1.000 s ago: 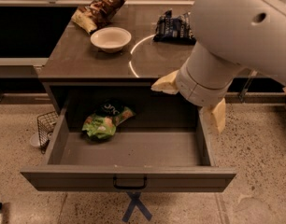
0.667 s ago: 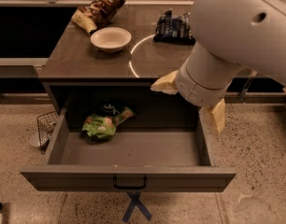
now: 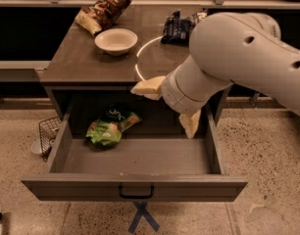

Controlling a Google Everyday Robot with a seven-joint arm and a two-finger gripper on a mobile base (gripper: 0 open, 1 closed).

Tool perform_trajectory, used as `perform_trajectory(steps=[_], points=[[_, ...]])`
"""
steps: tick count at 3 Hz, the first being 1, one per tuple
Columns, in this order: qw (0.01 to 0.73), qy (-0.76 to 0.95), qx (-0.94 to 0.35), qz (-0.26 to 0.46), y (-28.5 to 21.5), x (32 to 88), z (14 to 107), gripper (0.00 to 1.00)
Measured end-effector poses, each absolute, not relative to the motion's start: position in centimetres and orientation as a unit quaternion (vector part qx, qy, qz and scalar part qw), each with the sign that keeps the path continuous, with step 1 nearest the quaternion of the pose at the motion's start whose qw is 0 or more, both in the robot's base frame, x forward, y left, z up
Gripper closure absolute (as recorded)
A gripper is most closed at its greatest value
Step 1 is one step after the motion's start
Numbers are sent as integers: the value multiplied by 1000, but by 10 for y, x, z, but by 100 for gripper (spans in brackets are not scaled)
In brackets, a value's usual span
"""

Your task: Pick green rice chip bag from top drawer and place on counter

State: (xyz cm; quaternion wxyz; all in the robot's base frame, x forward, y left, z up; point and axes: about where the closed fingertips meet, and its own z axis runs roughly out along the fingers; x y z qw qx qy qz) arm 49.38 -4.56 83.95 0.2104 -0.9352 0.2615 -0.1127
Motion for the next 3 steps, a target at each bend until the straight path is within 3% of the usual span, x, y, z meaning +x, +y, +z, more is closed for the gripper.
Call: perform_trajectory(steps=[1,2,3], points=[[302,178,-932,-95,21,521,816,0],[338,150,-925,-89,51,535,791,0],[338,150,-925,-89,51,535,791,0]])
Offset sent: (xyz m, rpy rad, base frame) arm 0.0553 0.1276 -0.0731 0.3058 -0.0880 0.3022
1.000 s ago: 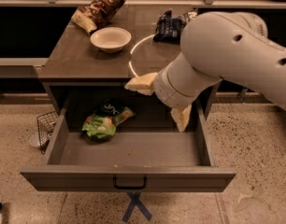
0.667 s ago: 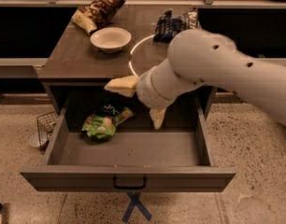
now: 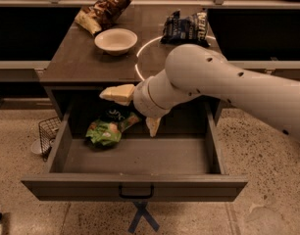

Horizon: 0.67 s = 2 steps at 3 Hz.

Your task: Pick green rice chip bag from top drawer and place on counter

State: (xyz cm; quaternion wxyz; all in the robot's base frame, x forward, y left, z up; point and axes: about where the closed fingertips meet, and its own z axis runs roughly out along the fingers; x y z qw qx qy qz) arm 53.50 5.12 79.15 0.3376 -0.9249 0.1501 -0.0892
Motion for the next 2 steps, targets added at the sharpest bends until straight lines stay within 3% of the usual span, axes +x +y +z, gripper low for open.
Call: perform_trajectory(steps=[2], points=[[319,199,-925,-51,62,566,718,0]])
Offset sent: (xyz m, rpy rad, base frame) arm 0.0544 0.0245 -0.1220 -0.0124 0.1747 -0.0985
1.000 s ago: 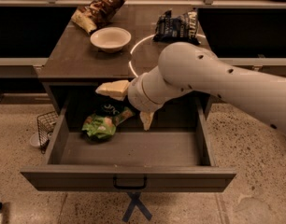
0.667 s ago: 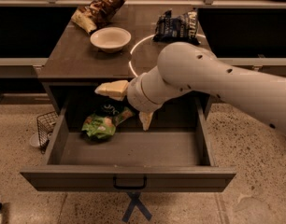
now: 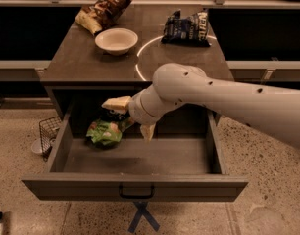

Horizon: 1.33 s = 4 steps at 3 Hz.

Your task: Pick green rice chip bag from top drawer and place on counter

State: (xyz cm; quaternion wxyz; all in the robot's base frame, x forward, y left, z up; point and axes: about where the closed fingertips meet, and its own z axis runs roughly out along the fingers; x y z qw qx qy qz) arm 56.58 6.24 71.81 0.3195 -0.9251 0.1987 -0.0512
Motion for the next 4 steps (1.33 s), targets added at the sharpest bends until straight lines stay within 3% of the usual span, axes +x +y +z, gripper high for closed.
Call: perform_trajectory(steps=[4], points=[[218,128,-966,-57,122,619,657,0]])
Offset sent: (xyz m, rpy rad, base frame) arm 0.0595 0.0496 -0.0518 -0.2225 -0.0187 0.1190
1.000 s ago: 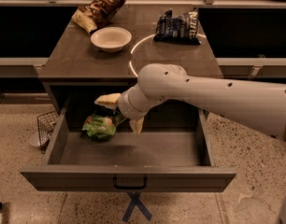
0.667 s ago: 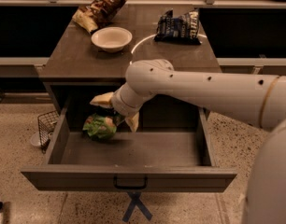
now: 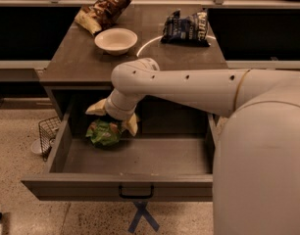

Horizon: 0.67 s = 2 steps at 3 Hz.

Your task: Pick green rice chip bag from top drawer and place on counter

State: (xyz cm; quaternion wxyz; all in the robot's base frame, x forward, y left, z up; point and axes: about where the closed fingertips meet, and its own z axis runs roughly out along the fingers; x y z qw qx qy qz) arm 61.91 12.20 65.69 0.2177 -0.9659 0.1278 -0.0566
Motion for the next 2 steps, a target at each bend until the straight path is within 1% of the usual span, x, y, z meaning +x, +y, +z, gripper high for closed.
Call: perform_trajectory(steps=[1,2], points=[[203,123,-970,-54,137,620,644,0],[194,127,-972,-48,148,618,632,17]])
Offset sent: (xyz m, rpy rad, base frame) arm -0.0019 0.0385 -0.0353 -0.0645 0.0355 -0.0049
